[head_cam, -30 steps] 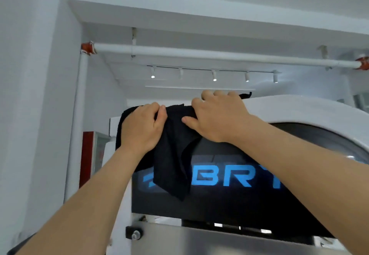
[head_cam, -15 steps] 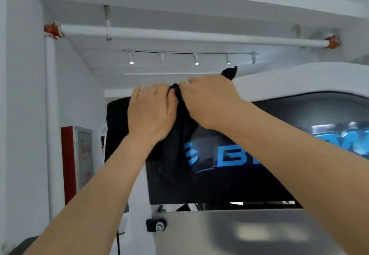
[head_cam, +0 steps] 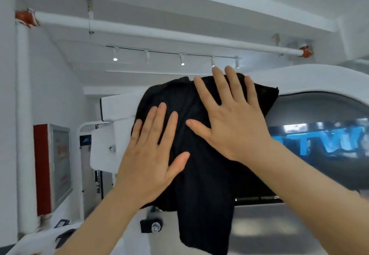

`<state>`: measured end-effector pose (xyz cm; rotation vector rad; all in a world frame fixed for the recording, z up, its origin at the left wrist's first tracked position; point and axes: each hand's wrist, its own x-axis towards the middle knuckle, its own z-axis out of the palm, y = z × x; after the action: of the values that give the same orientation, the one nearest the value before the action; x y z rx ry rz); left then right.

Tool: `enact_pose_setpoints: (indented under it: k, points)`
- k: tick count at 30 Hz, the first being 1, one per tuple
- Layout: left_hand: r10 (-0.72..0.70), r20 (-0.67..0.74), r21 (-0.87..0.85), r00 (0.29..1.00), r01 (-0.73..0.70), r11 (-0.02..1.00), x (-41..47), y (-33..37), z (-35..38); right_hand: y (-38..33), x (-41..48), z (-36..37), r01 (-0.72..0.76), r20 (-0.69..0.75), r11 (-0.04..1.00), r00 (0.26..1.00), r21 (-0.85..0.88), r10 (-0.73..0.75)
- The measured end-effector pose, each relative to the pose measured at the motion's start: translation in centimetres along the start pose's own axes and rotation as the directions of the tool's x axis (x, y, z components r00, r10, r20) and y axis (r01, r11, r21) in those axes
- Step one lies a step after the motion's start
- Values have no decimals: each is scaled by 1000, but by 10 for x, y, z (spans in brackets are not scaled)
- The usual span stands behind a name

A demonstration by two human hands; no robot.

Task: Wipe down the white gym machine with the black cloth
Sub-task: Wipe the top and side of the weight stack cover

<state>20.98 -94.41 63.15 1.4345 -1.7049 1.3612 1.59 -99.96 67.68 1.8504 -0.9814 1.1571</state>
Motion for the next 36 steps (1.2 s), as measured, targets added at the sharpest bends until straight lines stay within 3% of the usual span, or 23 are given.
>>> enact_pose_setpoints:
  k: [3,6,8,10,11,13,14,15,16,19,21,22,23,25,26,27,28,31,34,36]
  points:
    - [52,40,-107,998,-48,993,-55,3,8,-15,-52,21,162,2,987,987,26,-162]
    - [91,-13,-170,996,-92,981,-88,-5,10,-21,-95,35,339,12,938,940,73,-340]
    - [66,-6,-194,998,-66,979,-102,-8,10,-25,-111,34,429,-8,884,900,187,-435]
    - [-23,126,-336,992,65,940,-103,-4,-5,-30,-117,20,388,61,829,892,403,-448]
    - [-87,248,-469,965,198,861,-100,-1,-20,-31,-116,9,281,156,790,892,545,-424]
    - [-110,523,-662,845,484,573,-90,2,-46,-27,-106,-11,-119,439,631,815,766,-378]
    - [-80,574,-687,815,533,493,-86,-2,-53,-22,-100,-16,-291,515,521,778,802,-359]
    - [-59,616,-698,786,579,422,-82,-7,-56,-16,-93,-19,-372,539,456,779,808,-320]
    - [-30,640,-719,768,612,328,-79,-11,-58,-11,-87,-21,-397,542,440,794,805,-276]
    - [51,663,-748,747,657,100,-78,-18,-57,-1,-75,-25,-303,451,525,875,795,-178]
    - [-36,646,-763,762,647,-5,-76,-18,-55,2,-73,-21,-211,337,644,938,735,-76]
    - [-154,624,-776,766,631,-8,-73,-17,-52,1,-72,-17,-150,224,737,975,659,-2]
    - [-306,561,-796,769,603,57,-70,-14,-46,-3,-72,-10,-80,68,835,996,545,51]
    - [-545,228,-699,807,525,485,-64,-9,-31,-19,-74,4,-48,-189,941,975,334,117]
    - [-549,28,-551,835,471,688,-63,-4,-25,-29,-75,9,-80,-245,950,957,302,158]
    - [-493,-131,-417,860,403,815,-63,0,-18,-40,-77,15,-103,-276,950,943,295,188]
    - [-429,-229,-334,874,343,878,-65,1,-9,-52,-81,20,-110,-290,947,936,303,201]
    - [-374,-330,-321,867,269,908,-72,4,8,-97,-102,38,-75,-240,956,960,284,147]
    - [-511,-319,-437,798,355,827,-69,-6,8,-130,-95,46,-1,-54,972,998,234,14]
    - [-589,-314,-481,744,410,774,-55,-21,0,-134,-59,46,66,-77,977,996,203,-51]
